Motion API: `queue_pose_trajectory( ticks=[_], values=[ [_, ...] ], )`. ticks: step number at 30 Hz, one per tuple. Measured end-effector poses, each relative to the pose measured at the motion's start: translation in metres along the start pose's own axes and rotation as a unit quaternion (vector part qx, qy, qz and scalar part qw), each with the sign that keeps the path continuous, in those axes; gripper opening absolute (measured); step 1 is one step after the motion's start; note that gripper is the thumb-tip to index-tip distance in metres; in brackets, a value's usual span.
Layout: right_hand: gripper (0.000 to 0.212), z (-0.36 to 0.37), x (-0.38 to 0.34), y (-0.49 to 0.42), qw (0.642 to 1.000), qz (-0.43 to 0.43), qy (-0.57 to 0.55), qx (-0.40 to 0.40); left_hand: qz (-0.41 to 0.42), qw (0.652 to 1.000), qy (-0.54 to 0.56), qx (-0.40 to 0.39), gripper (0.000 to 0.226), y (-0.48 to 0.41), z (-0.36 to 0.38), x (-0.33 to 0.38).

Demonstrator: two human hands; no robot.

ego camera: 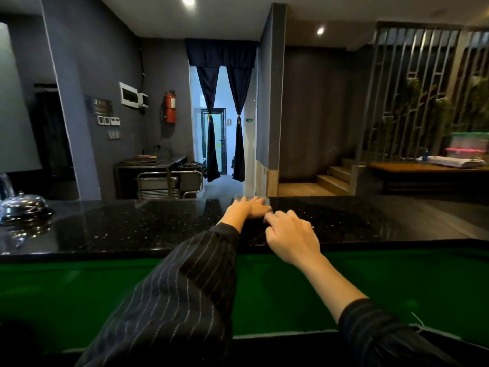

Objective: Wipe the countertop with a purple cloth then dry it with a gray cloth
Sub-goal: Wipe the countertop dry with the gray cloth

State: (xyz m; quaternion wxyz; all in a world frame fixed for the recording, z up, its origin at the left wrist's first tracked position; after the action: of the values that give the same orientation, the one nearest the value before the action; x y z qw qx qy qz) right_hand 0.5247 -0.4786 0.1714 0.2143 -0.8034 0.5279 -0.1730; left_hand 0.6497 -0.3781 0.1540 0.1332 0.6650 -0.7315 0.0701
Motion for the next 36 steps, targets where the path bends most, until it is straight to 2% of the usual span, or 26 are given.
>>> queue_pose_trajectory(
  ticks=[3, 6, 10, 13, 17, 20, 23, 26, 29, 31, 33, 34, 36],
  values=[
    [0.019, -0.006, 0.001, 0.007, 1.000, 0.009, -0.014, 0.015, 0.032, 0.999, 0.007, -0.008, 0.066, 0.031, 0.002, -0.004],
    [0.011, -0.008, 0.004, 0.008, 0.999, 0.023, -0.038, 0.004, -0.030, 0.998, 0.052, 0.019, 0.064, 0.065, -0.014, -0.068],
    [0.017, -0.004, 0.004, 0.006, 0.999, 0.028, -0.028, -0.019, -0.128, 0.988, 0.034, 0.076, 0.062, 0.116, -0.042, -0.172],
    [0.022, 0.000, 0.002, 0.004, 0.999, 0.027, -0.005, -0.028, -0.174, 0.981, 0.034, 0.080, 0.061, 0.145, -0.046, -0.204],
    [0.027, 0.001, -0.001, 0.002, 0.999, 0.033, 0.012, -0.033, -0.156, 0.984, 0.010, 0.085, 0.060, 0.164, -0.036, -0.157],
    [0.027, -0.001, 0.001, 0.005, 0.999, 0.038, 0.005, -0.038, -0.080, 0.992, -0.015, 0.098, 0.058, 0.163, -0.016, -0.075],
    [0.030, -0.002, 0.001, 0.008, 0.998, 0.024, -0.020, -0.061, -0.017, 0.997, -0.009, 0.072, 0.059, 0.151, 0.006, -0.007],
    [0.033, -0.011, 0.015, 0.014, 0.996, -0.023, -0.063, -0.060, 0.003, 0.999, 0.014, 0.044, 0.059, 0.143, 0.010, 0.006],
    [0.046, -0.022, 0.073, 0.024, 1.000, -0.006, -0.006, -0.021, -0.046, 0.996, 0.038, 0.060, 0.064, 0.139, -0.001, -0.032],
    [0.056, -0.011, 0.116, 0.035, 0.996, 0.056, 0.028, -0.071, -0.097, 0.992, 0.019, 0.073, 0.074, 0.128, -0.008, -0.062],
    [0.071, -0.001, 0.129, 0.042, 0.991, 0.061, 0.072, -0.095, -0.135, 0.988, -0.001, 0.075, 0.085, 0.112, -0.012, -0.078],
    [0.071, 0.002, 0.128, 0.042, 0.991, 0.054, 0.086, -0.089, -0.149, 0.986, 0.004, 0.080, 0.084, 0.105, -0.012, -0.077],
    [0.054, 0.001, 0.126, 0.039, 0.993, 0.067, 0.069, -0.065, -0.162, 0.982, 0.018, 0.096, 0.078, 0.091, -0.012, -0.062]
  ],
)
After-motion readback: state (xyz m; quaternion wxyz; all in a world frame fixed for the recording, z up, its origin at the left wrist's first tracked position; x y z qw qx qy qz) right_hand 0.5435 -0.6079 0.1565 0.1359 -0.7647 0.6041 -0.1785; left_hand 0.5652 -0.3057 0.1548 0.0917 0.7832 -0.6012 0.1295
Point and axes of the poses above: each hand's wrist, its own y-axis away from the middle knuckle, its own z-axis out of the palm, x = y × z, the point moved 8 cm from there along -y, towards the middle knuckle, and after that the axes turned 11 degrees about y, right-handed, at the moved point
